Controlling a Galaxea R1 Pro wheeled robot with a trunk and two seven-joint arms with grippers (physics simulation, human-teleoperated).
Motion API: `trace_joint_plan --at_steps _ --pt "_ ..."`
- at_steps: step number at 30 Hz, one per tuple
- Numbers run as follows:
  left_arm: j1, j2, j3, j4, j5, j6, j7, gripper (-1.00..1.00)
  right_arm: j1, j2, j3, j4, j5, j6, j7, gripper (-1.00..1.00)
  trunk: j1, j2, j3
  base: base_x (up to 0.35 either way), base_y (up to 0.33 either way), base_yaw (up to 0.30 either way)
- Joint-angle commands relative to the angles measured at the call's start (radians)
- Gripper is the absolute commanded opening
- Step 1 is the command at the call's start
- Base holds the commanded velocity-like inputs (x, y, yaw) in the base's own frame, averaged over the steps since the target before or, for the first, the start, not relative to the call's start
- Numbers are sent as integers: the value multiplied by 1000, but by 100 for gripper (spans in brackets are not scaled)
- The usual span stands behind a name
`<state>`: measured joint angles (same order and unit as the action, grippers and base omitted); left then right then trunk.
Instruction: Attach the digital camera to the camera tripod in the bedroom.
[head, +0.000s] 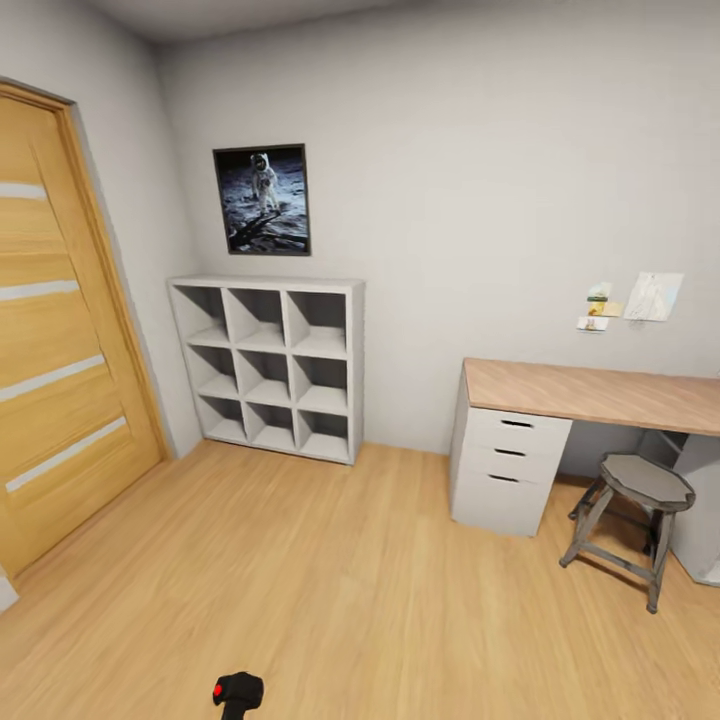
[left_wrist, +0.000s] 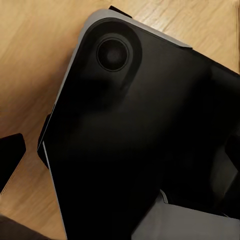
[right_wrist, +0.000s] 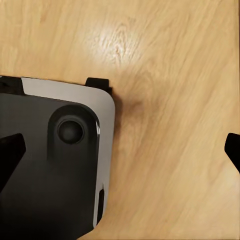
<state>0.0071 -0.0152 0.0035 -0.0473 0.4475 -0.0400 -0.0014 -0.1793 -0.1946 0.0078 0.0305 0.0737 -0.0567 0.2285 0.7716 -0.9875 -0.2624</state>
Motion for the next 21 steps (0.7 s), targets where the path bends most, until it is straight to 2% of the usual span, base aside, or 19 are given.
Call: trace_joint_plan --at_steps 1,8,21 --pt "1 0 0 -2 5 -1 0 100 -2 -1 0 3 8 -5 2 100 0 -1 -1 199 0 -169" --pt "1 -1 0 -2 5 -1 0 100 -2 -2 3 3 9 -3 2 100 0 -1 -1 248 0 -76" --pt "1 -1 -2 -2 5 -1 0 100 -2 -2 5 3 9 -3 2 100 0 -1 -1 310 0 -9"
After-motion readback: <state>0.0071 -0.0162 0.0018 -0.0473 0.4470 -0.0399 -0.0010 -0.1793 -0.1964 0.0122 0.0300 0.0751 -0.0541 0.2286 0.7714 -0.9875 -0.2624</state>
